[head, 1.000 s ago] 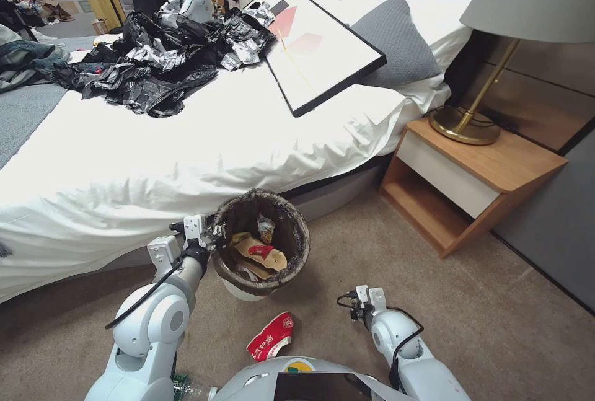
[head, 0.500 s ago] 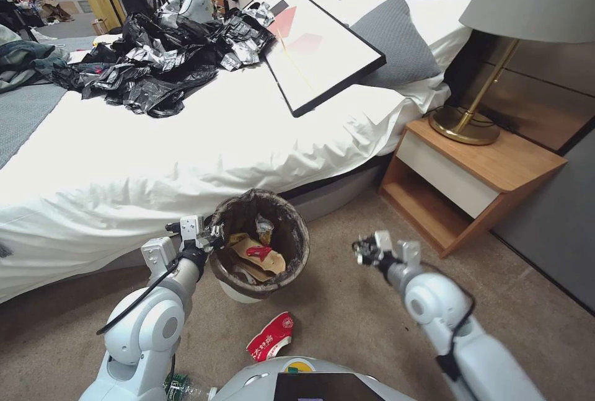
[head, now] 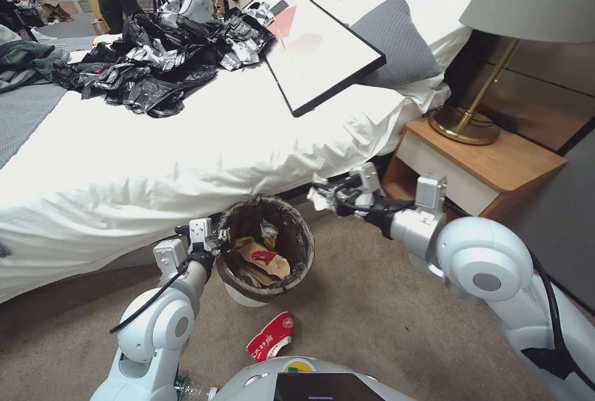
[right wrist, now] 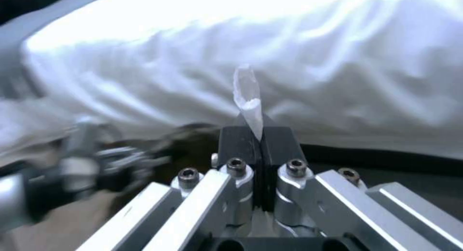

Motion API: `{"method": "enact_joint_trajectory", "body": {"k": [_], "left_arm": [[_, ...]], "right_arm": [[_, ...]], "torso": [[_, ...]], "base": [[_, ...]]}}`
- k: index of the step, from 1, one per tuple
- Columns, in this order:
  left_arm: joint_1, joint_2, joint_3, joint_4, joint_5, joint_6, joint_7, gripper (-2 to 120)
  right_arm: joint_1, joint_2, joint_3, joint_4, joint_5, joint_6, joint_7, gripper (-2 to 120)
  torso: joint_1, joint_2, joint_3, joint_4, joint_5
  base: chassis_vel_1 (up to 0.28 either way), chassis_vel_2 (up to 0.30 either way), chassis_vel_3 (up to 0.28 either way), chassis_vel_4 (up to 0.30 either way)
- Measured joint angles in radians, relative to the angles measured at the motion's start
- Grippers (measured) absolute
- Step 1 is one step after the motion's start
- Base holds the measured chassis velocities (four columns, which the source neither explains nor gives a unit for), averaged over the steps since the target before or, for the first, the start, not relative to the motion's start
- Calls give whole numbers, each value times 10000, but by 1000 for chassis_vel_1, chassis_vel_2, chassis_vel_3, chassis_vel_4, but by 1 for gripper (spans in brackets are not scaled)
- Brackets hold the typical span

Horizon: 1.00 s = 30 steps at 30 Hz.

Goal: Pick up the trash bin, then pick up the garbage from the floor and place it into the trash bin.

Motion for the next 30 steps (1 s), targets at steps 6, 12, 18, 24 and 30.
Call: {"method": "enact_joint_trajectory", "body": {"k": [6, 12, 18, 24, 30], "left_arm": [[-95, -59, -10, 83, 34, 4, 30, 5], [-122, -84, -107, 101, 37, 7, 51, 5], [-180, -51, -237, 93, 1, 8, 124, 5], [-214, -84, -231, 97, -16, 8, 131, 5], [-214, -65, -328, 96, -27, 7, 144, 5]], "right_arm": [[2566, 101, -2800, -848, 23, 4, -177, 0], [3542, 816, -4804, -1731, -361, 5, -41, 0], [3244, 1246, -5339, -2383, -860, 8, 84, 0], [3098, 1424, -5414, -2806, -1153, 10, -4, -1], [2908, 1549, -5151, -3014, -1369, 99, -192, 22]], "torso": [[0, 0, 1, 4, -3], [0, -1, 1, 5, -3], [-1, -1, 1, 1, -2], [-1, -1, 1, 3, -2], [-1, -1, 1, 3, -2]], "base": [[0, 0, 0, 0], [0, 0, 0, 0], [0, 0, 0, 0], [0, 0, 0, 0], [0, 0, 0, 0]]}}
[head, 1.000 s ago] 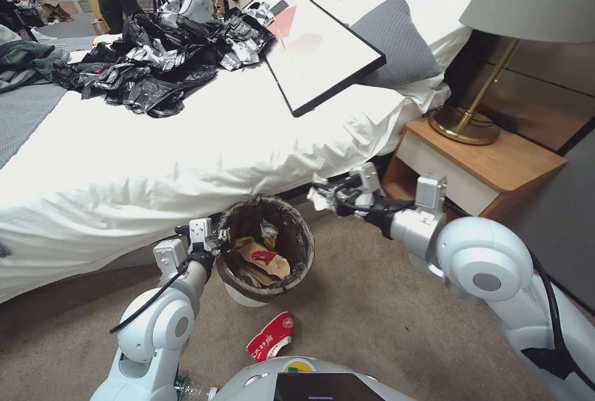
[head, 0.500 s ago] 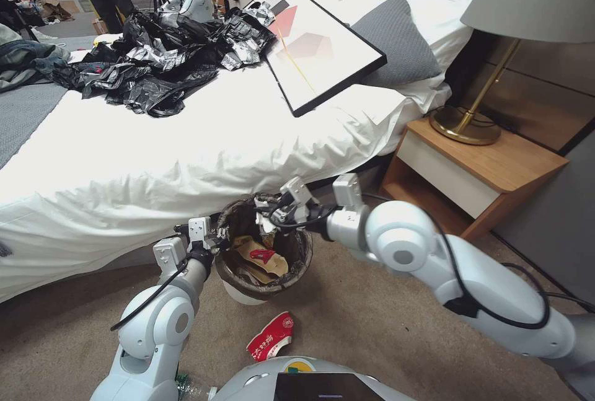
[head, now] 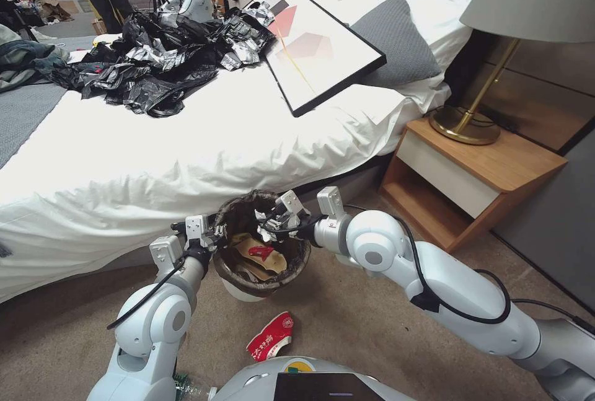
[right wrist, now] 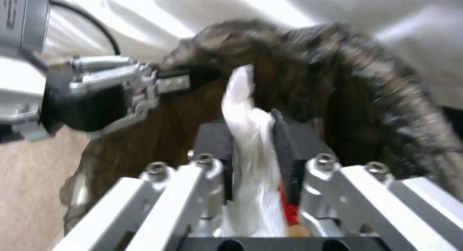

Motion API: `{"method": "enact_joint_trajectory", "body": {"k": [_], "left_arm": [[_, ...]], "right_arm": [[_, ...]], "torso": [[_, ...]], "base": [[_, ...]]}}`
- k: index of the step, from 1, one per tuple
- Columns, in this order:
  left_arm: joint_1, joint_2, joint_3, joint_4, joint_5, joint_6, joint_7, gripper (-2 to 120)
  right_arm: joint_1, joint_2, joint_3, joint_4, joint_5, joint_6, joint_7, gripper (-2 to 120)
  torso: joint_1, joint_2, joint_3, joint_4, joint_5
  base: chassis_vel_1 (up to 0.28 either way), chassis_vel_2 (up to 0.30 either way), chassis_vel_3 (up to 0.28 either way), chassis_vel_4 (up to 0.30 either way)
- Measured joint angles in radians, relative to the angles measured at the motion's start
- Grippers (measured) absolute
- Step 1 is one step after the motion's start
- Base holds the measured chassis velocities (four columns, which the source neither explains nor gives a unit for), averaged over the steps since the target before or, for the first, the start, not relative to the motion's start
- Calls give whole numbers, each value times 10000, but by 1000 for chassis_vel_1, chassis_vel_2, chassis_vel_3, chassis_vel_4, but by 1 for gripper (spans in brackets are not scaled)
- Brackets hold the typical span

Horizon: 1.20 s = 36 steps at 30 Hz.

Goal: Pick up the trash bin, then pick up the garbage from the floor and place it into the trash bin.

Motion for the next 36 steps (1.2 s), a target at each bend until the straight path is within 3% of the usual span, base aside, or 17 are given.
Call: {"method": "enact_joint_trajectory", "body": {"k": [6, 12, 21, 28, 31, 36], "left_arm": [[-23, -9, -3, 23, -7, -2, 2, 5], [-57, -18, 29, 62, -7, -4, 3, 5], [-63, 1, -23, 69, -17, -4, 3, 5], [-54, 10, -53, 65, -23, -5, -10, 5], [-60, 21, -84, 44, -40, -4, -24, 5], [-53, 45, -70, 1, -47, -5, -69, 5]], "right_arm": [[-243, 47, 462, 18, -40, 368, -59, 41], [-380, 17, 739, 32, -87, 495, -85, 69], [-586, 99, 981, 86, -231, 672, -127, 96], [-1150, 23, 2057, 310, -1023, 1445, 27, 100], [-1843, -134, 2944, 287, -1827, 2901, 408, 100], [-2877, 12, 4448, 176, -3079, 3585, 833, 100]], "torso": [[0, 0, -1, -1, 1], [0, 0, -1, 0, 1], [0, 0, -1, 0, 1], [0, 0, -1, 1, 1], [0, 0, -1, 0, 1], [0, 0, -1, -1, 2]], "base": [[0, 0, 0, 0], [0, 0, 0, 0], [0, 0, 0, 0], [0, 0, 0, 0], [0, 0, 0, 0], [0, 0, 0, 0]]}}
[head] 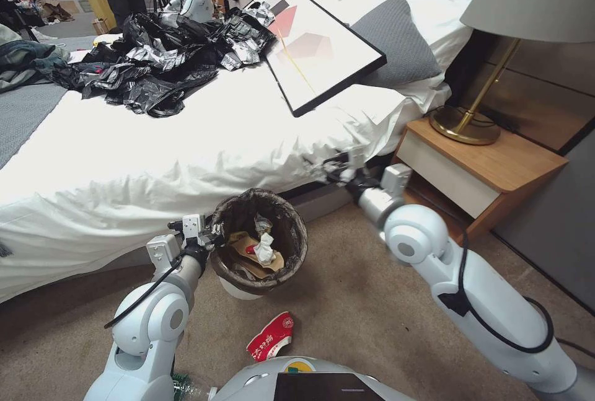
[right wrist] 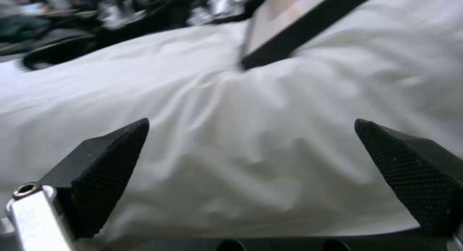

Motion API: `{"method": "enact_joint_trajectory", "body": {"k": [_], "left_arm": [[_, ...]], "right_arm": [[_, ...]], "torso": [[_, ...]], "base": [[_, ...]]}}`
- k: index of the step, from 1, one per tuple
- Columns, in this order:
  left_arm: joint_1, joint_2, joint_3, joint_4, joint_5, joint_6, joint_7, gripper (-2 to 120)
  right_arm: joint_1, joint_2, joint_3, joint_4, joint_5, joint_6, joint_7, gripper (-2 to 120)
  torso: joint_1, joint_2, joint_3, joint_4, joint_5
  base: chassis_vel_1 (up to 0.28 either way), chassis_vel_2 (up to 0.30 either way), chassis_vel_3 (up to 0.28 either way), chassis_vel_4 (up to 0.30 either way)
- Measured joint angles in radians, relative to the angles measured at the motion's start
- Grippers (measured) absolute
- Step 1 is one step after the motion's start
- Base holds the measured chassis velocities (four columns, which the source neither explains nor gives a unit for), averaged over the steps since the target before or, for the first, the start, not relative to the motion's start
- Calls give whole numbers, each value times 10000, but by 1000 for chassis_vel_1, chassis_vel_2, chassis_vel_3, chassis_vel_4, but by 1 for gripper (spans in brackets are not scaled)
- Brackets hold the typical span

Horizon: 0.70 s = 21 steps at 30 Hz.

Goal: Pick up the trash bin, then pick up the garbage from the floor and place it into the trash bin.

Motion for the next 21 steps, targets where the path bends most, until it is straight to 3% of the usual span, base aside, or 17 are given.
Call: {"method": "enact_joint_trajectory", "body": {"k": [3, 4, 7, 8, 11, 12, 15, 21], "left_arm": [[64, 21, 13, -51, 30, 0, -90, 5], [64, 21, 13, -51, 30, 0, -90, 5], [154, 20, 49, -102, 98, 0, -127, 5], [154, 20, 49, -102, 98, 0, -127, 5], [163, 30, 70, -139, 108, -8, -121, 5], [163, 30, 70, -139, 108, -8, -121, 5], [155, 43, 124, -168, 23, -19, -133, 5], [176, 58, 95, -205, -76, -12, -186, 5]], "right_arm": [[-1067, 330, 1594, -154, -2406, 558, -141, 100], [-1067, 330, 1594, -154, -2406, 558, -141, 100], [-2593, 1283, 3402, -432, -5015, 1673, -606, 100], [-2593, 1283, 3402, -432, -5015, 1673, -606, 100], [-3799, 2648, 4570, -745, -7090, 2722, -939, 100], [-3799, 2648, 4570, -745, -7090, 2722, -939, 100], [-4743, 3728, 5145, -965, -7854, 3615, -1009, 100], [-4870, 4180, 5166, -1284, -8239, 4124, -952, 100]], "torso": [[0, 0, 0, 0, -1], [0, 0, 0, 0, -1], [0, 0, 0, 0, -2], [0, 0, 0, 0, -2], [0, 0, -1, -4, 1], [0, 0, -1, -4, 1], [0, 0, -1, -4, -2], [0, 0, 0, -1, -3]], "base": [[0, 0, 0, 0], [0, 0, 0, 0], [0, 0, 0, 0], [0, 0, 0, 0], [0, 0, 0, 0], [0, 0, 0, 0], [0, 0, 0, 0], [0, 0, 0, 0]]}}
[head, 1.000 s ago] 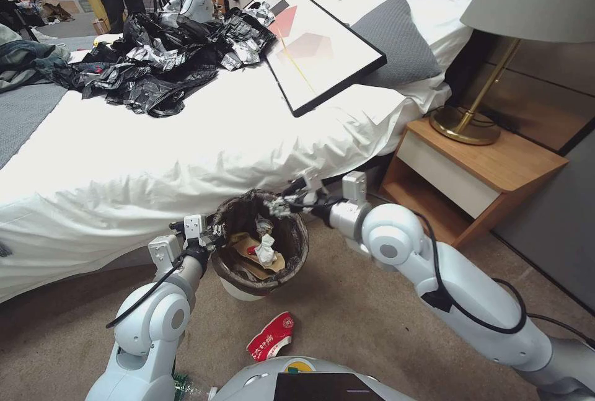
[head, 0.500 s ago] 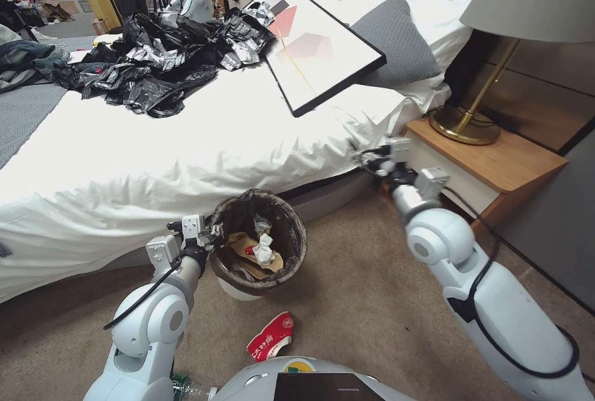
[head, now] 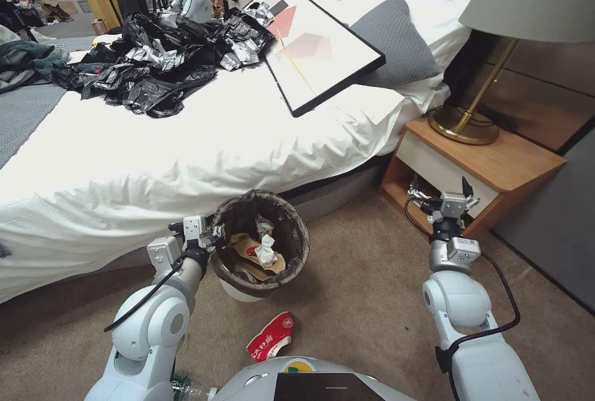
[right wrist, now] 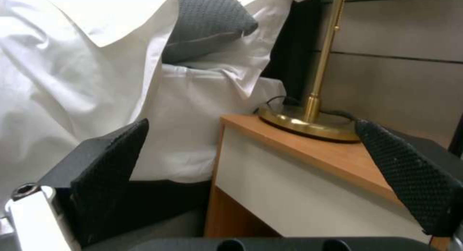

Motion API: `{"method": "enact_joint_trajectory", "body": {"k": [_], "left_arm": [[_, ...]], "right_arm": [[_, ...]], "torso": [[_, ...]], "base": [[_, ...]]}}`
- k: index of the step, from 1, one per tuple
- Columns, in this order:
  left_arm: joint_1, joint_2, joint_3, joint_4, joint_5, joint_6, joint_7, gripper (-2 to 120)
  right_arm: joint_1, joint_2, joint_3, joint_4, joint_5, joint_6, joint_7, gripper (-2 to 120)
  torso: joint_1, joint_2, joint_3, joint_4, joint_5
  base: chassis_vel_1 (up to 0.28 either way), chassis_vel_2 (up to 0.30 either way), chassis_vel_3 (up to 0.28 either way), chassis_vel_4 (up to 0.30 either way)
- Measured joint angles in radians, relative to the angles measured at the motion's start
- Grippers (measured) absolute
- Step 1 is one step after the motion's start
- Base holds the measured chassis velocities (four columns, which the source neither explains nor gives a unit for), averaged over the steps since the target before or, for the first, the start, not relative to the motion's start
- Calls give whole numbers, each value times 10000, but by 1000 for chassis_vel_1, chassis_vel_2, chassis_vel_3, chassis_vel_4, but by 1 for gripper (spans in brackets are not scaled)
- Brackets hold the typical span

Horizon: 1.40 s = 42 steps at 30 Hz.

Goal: Pick up the trash bin, then pick up the garbage from the floor and place it into the trash bin.

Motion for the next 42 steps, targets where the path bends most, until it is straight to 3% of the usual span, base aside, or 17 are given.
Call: {"method": "enact_joint_trajectory", "body": {"k": [11, 42], "left_arm": [[46, 23, -129, -168, -309, 6, -101, 5], [31, 77, -132, -133, -560, 13, -191, 5]], "right_arm": [[369, 162, -538, -243, -58, -20, 107, 100], [457, 72, -534, -436, 19, -23, 134, 100]], "torso": [[0, 0, 0, 1, 1], [1, 0, 1, 3, 2]], "base": [[10, 14, 11, 7], [96, 95, 94, 98]]}}
